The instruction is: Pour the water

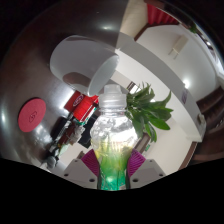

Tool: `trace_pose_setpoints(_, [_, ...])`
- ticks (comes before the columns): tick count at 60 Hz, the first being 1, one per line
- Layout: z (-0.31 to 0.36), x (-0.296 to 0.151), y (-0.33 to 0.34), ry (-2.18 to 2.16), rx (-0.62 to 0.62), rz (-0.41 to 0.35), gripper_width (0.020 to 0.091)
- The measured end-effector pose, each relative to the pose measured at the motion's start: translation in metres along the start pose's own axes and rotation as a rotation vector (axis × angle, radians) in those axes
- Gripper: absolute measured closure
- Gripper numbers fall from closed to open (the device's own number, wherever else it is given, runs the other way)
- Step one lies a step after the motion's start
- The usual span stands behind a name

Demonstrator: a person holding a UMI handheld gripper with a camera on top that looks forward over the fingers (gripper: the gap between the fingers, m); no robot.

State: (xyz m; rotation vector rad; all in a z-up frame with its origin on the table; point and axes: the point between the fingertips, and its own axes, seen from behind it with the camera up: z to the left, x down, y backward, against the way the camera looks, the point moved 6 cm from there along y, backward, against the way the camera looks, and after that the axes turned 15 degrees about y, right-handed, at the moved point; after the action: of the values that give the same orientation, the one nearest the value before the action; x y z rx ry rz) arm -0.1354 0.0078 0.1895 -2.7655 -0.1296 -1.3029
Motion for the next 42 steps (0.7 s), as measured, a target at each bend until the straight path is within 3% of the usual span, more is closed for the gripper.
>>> trace_pose_setpoints(23, [-0.011,-0.016,0.003,-0.034,0.023,-0.016,0.0782])
trace_pose_setpoints(31, [-0.006,-0.007,0.005,-0.382,0.013,-0.02,0.0784])
trace_pose_setpoints(42, [0.016,-0.009,0.007,-1.241,-0.21,-0.017,0.0775])
